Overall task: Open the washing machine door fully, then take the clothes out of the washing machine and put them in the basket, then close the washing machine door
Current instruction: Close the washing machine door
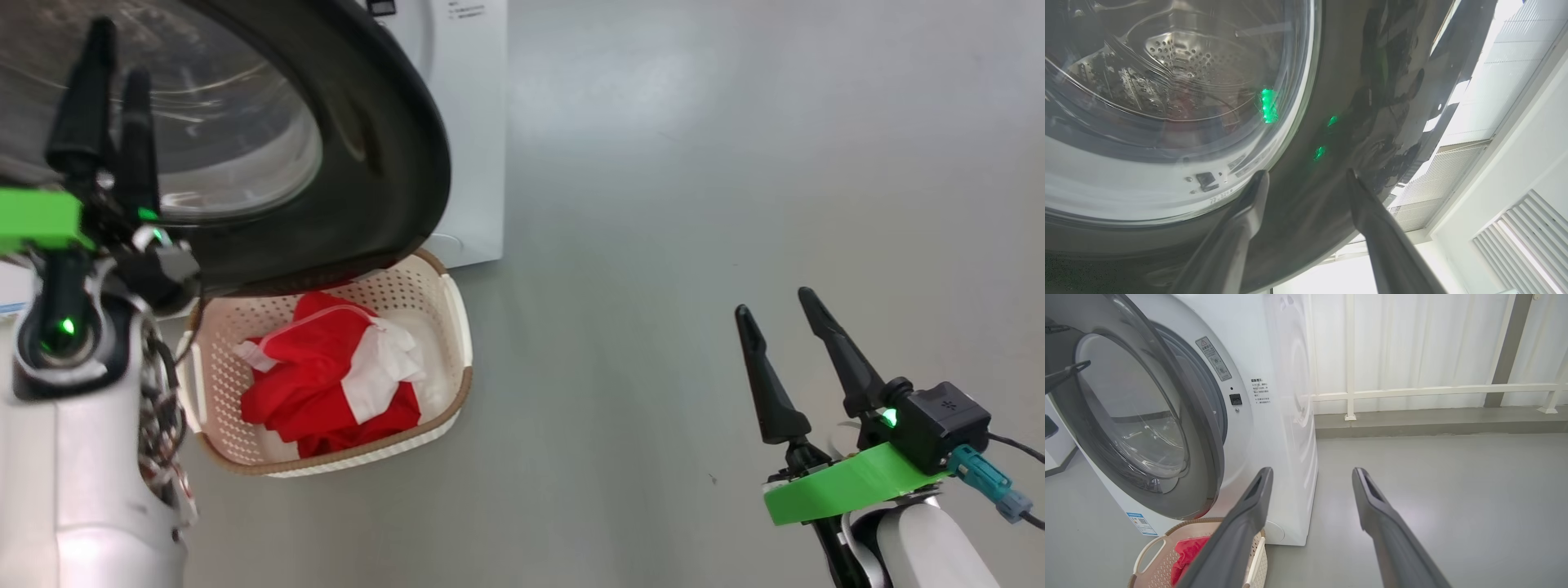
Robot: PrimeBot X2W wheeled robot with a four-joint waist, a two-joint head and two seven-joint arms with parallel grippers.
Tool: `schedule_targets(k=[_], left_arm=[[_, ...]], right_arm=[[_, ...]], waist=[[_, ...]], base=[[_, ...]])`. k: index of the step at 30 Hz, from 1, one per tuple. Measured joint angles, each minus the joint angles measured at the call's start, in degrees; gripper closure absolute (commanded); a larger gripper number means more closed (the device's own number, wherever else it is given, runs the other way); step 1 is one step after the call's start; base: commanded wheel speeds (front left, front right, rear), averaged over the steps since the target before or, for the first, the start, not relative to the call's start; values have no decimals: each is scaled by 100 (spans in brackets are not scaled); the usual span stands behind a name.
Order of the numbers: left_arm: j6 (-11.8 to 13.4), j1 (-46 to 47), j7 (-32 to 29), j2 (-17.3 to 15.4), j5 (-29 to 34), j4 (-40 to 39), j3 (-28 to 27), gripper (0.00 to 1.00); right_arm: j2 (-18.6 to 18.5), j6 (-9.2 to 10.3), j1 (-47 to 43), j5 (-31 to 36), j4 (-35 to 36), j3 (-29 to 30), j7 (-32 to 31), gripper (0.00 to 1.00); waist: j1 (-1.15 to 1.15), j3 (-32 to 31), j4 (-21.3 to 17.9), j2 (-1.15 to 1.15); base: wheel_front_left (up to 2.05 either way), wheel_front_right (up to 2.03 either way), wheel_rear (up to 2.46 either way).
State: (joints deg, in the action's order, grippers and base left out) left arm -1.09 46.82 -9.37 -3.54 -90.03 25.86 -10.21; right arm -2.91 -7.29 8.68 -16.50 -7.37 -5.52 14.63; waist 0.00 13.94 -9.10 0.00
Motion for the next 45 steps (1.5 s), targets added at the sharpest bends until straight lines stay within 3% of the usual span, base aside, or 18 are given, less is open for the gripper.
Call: schedule_targets(k=[6,15,20,24,31,36,45], left_arm=[[-16,-762,-102,65,194,-581,281,0],[-248,-2017,-15,79,541,-1249,646,0],[-359,-2646,378,54,1293,-1532,932,0],[-477,-2967,873,-147,2020,-1693,1085,0],[-556,-3529,2185,-590,3883,-1834,1410,0],[-526,-3967,2364,-691,5078,-1772,1501,0],[-424,-4443,2368,-543,6455,-1939,1255,0]], right_arm=[[1,0,-89,29,1,111,0,0],[0,0,-169,58,2,142,0,0],[0,0,-297,58,-1,196,0,0],[2,0,-300,44,1,237,0,0],[4,0,-483,-24,-1,360,0,0],[11,0,-577,-26,54,515,0,0],[25,0,-777,1,243,657,0,0]], waist=[[0,-137,292,0],[0,-331,760,0],[0,-465,1003,0],[0,-572,1092,0],[0,-785,1124,0],[0,-944,1080,0],[0,-1210,1020,0]], base=[[0,0,0],[0,0,0],[0,0,0],[0,0,0],[0,0,0],[0,0,0],[0,0,0]])
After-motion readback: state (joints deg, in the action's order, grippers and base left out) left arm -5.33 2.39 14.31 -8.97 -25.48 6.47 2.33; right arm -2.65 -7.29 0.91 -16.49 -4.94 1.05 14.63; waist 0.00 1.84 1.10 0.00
